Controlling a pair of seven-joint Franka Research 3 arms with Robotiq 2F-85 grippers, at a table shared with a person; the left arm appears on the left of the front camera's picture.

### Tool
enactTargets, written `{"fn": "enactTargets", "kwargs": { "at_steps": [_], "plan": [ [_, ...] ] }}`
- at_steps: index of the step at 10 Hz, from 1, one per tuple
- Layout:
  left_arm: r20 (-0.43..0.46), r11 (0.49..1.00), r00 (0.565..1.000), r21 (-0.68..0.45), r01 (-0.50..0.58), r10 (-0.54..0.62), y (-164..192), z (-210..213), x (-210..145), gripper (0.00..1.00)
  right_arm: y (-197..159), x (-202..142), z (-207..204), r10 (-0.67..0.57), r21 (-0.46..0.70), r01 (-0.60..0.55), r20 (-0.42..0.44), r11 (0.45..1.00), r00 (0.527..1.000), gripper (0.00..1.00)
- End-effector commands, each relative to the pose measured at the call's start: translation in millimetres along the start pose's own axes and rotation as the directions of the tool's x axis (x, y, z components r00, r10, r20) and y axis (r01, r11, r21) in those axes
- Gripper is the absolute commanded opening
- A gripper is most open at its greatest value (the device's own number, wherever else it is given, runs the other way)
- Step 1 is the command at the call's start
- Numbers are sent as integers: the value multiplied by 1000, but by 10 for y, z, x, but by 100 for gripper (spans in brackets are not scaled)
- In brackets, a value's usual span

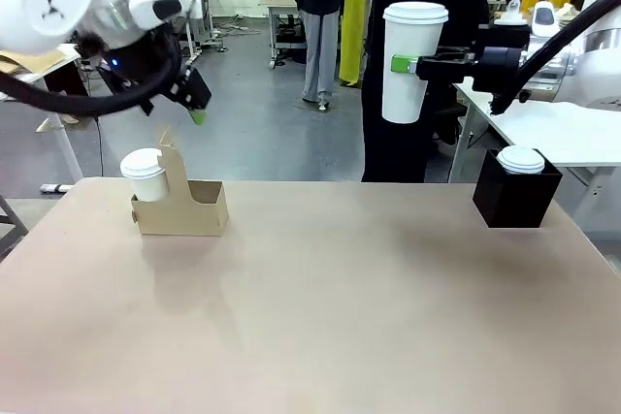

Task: Pour a drink into a cup and package it in a carrier.
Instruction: Position the Cup Carrier in the center of the table.

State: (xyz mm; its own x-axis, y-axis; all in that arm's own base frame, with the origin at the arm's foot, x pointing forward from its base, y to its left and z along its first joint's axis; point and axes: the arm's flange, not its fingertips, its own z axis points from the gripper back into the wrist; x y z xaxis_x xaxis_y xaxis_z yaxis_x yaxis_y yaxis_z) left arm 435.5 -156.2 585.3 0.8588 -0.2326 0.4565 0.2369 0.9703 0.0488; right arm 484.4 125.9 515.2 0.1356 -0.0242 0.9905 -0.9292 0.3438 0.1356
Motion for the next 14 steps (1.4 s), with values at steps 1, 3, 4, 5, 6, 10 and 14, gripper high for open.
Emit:
{"fn": "enactTargets", "kwargs": {
  "at_steps": [1,3,4,5,6,10,14],
  "plan": [
    [-65,995,993,38,-95,98,244,-129,271,100,-9,66,-24,10,6,-10,16,1000,1000,80],
    [-112,987,980,27,-161,163,497,-360,345,100,-9,66,-24,10,6,-10,16,1000,1000,80],
    [-136,982,973,25,-185,186,562,-495,373,100,-9,66,-24,10,6,-10,16,1000,1000,80],
    [-144,976,966,37,-213,216,603,-584,361,100,-9,66,-24,10,6,-10,16,1000,1000,80],
    [-143,971,961,42,-235,238,641,-661,351,100,-9,66,-24,10,6,-10,16,1000,1000,80],
    [-149,980,969,31,-194,197,652,-705,316,100,-9,66,-24,10,6,-10,16,1000,1000,80],
    [-162,974,961,51,-221,226,608,-799,369,100,-9,66,-24,10,6,-10,16,1000,1000,80]
  ]
}}
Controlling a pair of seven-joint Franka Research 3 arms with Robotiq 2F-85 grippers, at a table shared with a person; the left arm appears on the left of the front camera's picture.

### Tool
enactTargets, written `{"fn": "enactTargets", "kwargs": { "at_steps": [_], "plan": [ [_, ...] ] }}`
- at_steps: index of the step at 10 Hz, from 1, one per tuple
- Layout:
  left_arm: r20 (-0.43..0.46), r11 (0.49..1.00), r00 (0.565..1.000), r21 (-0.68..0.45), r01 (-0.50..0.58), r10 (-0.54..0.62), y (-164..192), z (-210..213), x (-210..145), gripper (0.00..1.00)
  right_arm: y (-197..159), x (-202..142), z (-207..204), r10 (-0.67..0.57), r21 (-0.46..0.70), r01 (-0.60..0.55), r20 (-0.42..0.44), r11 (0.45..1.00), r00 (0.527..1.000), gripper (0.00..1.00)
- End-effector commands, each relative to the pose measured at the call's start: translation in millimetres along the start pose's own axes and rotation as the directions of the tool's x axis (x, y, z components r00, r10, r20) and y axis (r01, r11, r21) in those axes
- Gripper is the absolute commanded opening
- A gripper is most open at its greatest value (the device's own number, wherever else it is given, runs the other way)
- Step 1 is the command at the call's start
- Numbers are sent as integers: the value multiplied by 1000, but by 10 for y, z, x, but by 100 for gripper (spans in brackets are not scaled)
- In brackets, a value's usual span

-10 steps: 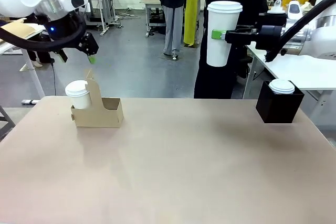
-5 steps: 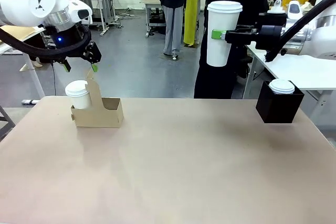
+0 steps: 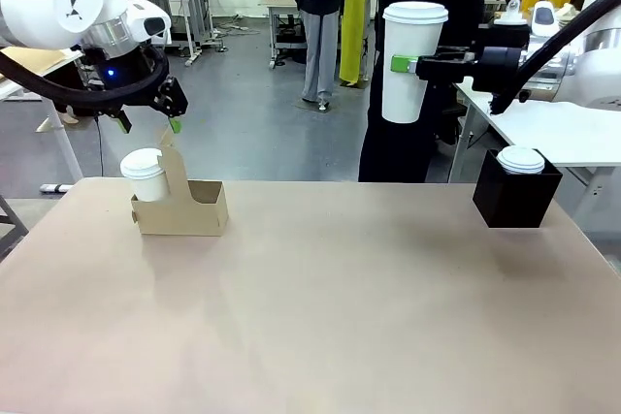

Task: Pour a drink into a cup and package it in a carrier.
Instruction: Position the Cup Carrier in the center of the table.

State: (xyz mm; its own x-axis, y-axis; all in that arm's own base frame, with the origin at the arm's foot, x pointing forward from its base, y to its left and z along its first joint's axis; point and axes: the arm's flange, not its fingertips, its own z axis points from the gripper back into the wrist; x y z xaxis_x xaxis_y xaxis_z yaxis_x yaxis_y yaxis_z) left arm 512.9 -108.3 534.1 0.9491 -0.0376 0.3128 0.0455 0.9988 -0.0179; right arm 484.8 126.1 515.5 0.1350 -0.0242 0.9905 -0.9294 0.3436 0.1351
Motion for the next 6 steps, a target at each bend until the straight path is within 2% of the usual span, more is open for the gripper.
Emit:
{"fn": "enactTargets", "kwargs": {
  "at_steps": [1,5,6],
  "plan": [
    [-36,1000,999,13,-20,20,-45,-52,123,100,-7,63,-22,9,5,-9,16,1000,1000,80],
    [-89,999,995,21,-33,35,-73,-264,302,100,-7,63,-22,9,5,-9,16,1000,1000,80],
    [-111,999,993,33,-32,36,-57,-294,310,44,-7,63,-22,9,5,-9,16,1000,1000,80]
  ]
}}
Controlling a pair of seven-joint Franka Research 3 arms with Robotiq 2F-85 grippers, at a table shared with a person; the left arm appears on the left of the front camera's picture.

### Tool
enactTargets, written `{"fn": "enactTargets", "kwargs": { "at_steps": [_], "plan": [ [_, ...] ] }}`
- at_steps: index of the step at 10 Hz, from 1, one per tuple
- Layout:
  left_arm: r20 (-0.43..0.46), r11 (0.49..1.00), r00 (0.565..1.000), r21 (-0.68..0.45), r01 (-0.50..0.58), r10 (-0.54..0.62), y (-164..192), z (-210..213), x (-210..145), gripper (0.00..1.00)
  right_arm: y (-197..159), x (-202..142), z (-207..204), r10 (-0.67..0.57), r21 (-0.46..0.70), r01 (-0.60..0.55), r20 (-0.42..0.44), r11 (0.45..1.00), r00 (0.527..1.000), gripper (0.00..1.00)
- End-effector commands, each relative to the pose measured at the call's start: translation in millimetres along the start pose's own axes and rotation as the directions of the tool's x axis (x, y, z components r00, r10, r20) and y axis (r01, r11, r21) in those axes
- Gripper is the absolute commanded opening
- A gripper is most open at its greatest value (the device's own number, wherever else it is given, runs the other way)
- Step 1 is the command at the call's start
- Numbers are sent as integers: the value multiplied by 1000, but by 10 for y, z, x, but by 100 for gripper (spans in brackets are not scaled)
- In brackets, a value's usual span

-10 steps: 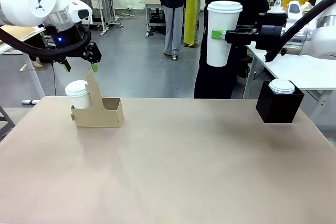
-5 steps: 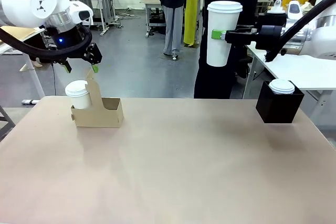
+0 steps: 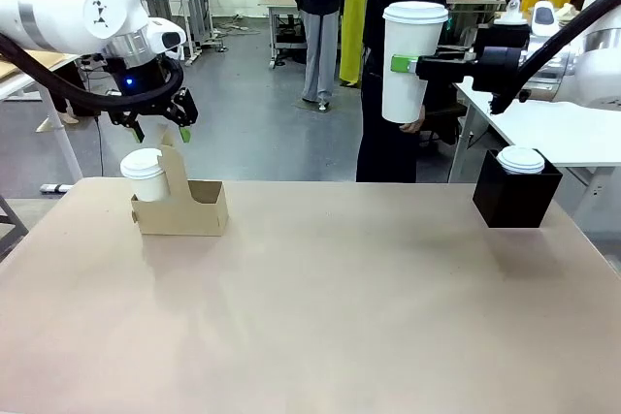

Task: Pour a drink into a cup and package it in a carrier.
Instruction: Position the Cup Carrier in the center of the table.

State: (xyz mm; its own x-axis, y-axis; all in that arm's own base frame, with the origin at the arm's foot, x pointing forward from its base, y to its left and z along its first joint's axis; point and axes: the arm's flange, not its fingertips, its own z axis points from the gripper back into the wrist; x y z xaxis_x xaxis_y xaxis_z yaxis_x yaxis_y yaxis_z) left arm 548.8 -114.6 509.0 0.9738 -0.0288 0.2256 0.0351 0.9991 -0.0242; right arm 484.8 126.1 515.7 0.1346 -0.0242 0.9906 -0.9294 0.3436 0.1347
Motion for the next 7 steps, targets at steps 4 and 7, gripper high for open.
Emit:
{"fn": "enactTargets", "kwargs": {
  "at_steps": [4,7],
  "plan": [
    [-17,1000,1000,30,-6,7,-10,16,34,0,-7,61,-21,9,5,-9,16,1000,1000,80],
    [-21,1000,1000,29,5,-5,-75,-15,16,0,-7,61,-21,9,5,-9,16,1000,1000,80]
  ]
}}
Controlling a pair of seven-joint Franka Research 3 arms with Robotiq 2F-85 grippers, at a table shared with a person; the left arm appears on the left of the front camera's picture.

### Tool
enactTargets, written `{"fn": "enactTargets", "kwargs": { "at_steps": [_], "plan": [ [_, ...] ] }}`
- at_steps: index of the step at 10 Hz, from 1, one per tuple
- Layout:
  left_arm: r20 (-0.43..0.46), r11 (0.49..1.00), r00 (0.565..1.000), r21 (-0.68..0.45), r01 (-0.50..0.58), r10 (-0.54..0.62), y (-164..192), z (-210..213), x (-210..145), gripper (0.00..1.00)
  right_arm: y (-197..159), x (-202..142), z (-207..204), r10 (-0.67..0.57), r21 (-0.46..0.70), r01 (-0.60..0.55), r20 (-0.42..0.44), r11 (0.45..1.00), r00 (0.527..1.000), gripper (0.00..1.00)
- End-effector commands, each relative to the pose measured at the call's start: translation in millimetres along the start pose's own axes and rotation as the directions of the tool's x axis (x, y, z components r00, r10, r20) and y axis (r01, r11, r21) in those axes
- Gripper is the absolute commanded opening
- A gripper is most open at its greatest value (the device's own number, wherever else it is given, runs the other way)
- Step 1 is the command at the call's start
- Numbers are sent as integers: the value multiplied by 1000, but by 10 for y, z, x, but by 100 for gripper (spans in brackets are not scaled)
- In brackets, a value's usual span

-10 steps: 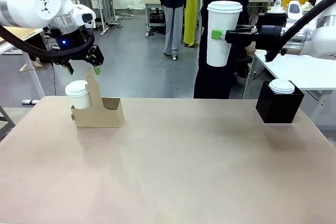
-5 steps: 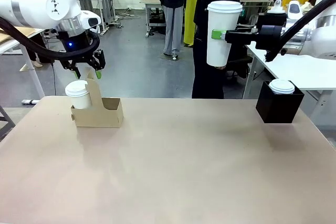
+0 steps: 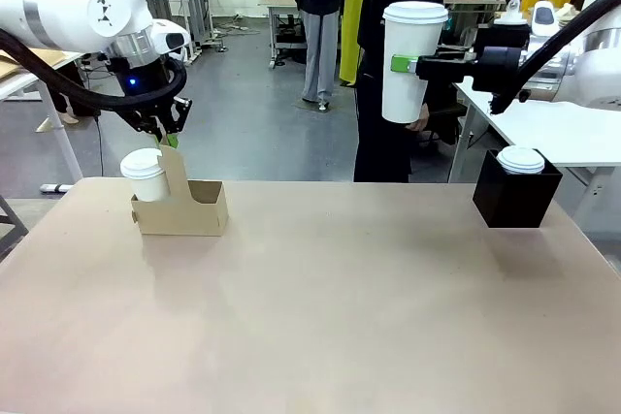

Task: Pour a drink into a cup and package it in a carrier.
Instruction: Position the Cup Carrier in the center of the table.

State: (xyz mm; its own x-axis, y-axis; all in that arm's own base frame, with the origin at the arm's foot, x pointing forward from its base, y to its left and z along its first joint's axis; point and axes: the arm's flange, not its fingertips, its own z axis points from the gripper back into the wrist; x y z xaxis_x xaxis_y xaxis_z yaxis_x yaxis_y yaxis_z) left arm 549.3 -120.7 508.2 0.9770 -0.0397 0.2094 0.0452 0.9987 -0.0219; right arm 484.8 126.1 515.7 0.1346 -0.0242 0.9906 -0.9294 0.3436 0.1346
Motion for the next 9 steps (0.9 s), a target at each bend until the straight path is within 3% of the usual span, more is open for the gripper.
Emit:
{"fn": "enactTargets", "kwargs": {
  "at_steps": [1,4,5,9],
  "plan": [
    [-7,1000,1000,30,-2,2,-25,-22,5,0,-7,61,-21,9,5,-9,16,1000,1000,80],
    [-22,999,999,33,-33,34,-5,-96,56,0,-7,61,-21,9,5,-9,16,1000,1000,80],
    [-4,1000,1000,7,11,-11,-26,-29,1,0,-7,61,-21,9,5,-9,16,1000,1000,80],
    [-4,1000,1000,7,11,-11,-26,-29,1,0,-7,61,-21,9,5,-9,16,1000,1000,80]
  ]
}}
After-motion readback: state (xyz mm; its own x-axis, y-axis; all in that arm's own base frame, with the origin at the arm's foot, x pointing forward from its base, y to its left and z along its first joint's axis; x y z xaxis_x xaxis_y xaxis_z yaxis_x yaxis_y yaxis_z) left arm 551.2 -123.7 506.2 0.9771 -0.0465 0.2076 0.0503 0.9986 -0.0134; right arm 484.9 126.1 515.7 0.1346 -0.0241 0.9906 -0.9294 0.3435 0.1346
